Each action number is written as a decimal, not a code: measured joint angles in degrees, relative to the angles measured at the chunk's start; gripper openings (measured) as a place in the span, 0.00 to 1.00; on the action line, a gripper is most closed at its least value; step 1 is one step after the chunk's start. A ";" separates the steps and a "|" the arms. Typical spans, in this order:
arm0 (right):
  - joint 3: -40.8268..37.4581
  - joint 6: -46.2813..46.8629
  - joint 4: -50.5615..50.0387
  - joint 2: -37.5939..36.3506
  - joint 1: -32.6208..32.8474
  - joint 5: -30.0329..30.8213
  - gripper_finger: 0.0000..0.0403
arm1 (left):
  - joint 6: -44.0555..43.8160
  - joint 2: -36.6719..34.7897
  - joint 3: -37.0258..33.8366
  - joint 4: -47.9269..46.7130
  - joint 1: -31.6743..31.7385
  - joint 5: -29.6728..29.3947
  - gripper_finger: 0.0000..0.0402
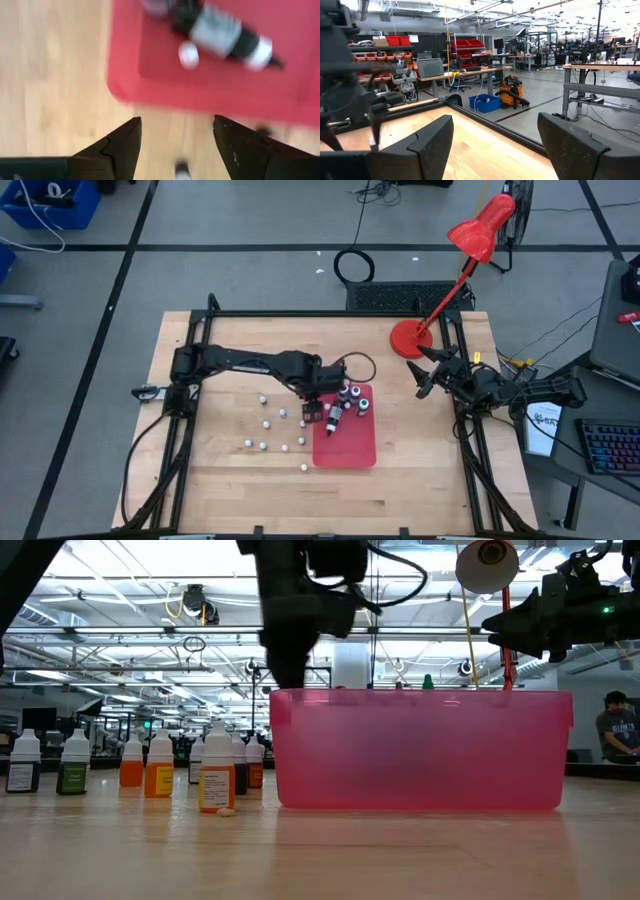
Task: Pick & Place food coloring
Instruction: Put the small orange food coloring bottle into the red bin, then put the small blue food coloring bottle into the red bin
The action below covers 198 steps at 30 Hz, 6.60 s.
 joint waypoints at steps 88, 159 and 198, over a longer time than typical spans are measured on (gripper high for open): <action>0.00 4.35 0.08 0.20 0.02 -0.04 0.69 | 17.40 2.04 5.91 11.97 -8.73 -2.91 0.16; 0.01 4.46 -0.12 0.57 0.04 -0.04 0.69 | -5.29 2.61 7.86 -8.83 -9.20 -5.24 0.56; 0.02 2.89 1.18 1.92 0.07 -0.04 0.69 | -26.19 -38.80 -47.91 21.19 0.97 -3.17 0.44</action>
